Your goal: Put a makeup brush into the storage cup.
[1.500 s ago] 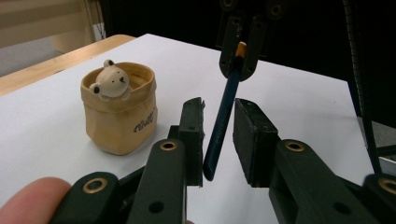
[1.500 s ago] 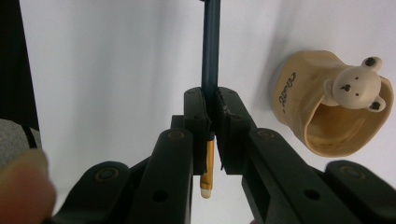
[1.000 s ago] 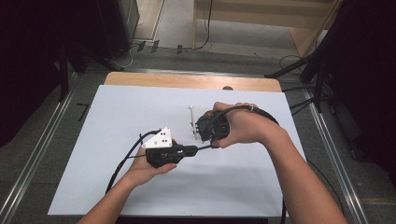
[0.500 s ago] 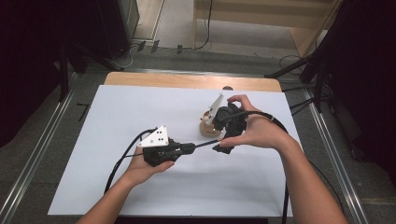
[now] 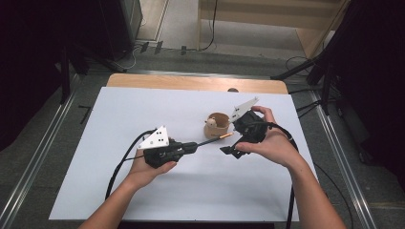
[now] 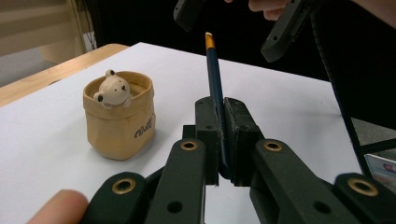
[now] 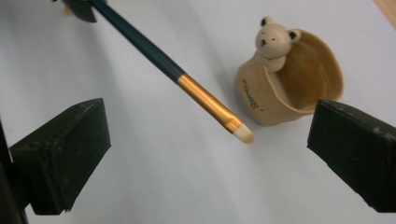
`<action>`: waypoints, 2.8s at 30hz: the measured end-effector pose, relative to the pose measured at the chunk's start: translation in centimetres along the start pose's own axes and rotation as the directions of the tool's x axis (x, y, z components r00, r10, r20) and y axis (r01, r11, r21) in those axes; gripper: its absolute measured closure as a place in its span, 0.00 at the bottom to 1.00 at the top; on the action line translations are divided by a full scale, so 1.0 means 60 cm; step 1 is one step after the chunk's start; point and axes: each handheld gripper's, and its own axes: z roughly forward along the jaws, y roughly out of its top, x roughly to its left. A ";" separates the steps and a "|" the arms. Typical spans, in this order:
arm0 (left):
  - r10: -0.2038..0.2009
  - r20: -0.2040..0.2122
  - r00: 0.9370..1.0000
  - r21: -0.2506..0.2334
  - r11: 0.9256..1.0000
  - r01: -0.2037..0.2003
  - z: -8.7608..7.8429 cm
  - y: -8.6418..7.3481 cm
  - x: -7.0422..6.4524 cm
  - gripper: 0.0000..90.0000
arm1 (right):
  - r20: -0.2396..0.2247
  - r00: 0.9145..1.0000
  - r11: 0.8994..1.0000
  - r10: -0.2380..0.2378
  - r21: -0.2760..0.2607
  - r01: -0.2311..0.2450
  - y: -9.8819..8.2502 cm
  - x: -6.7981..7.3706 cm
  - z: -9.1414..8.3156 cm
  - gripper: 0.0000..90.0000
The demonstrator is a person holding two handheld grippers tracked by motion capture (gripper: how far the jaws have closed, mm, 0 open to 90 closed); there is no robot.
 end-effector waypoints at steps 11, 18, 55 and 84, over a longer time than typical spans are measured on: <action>-0.005 -0.024 1.000 -0.024 1.000 0.004 -0.009 -0.001 0.006 0.96 | -0.008 0.988 0.981 0.153 -0.120 -0.153 -0.037 0.005 0.014 0.00; -0.011 -0.041 0.999 -0.046 0.999 0.009 -0.013 0.000 0.007 0.96 | -0.046 0.970 0.950 0.239 -0.196 -0.243 -0.053 0.020 0.032 0.02; -0.007 -0.099 0.995 -0.089 0.996 -0.002 -0.008 -0.007 0.001 0.96 | -0.536 0.632 0.435 0.560 -0.459 -0.775 -0.060 0.061 0.072 0.44; -0.042 -0.102 0.994 -0.080 0.996 0.034 -0.005 -0.009 -0.004 0.72 | -0.631 0.529 0.308 0.568 -0.433 -0.847 -0.072 0.048 0.087 0.93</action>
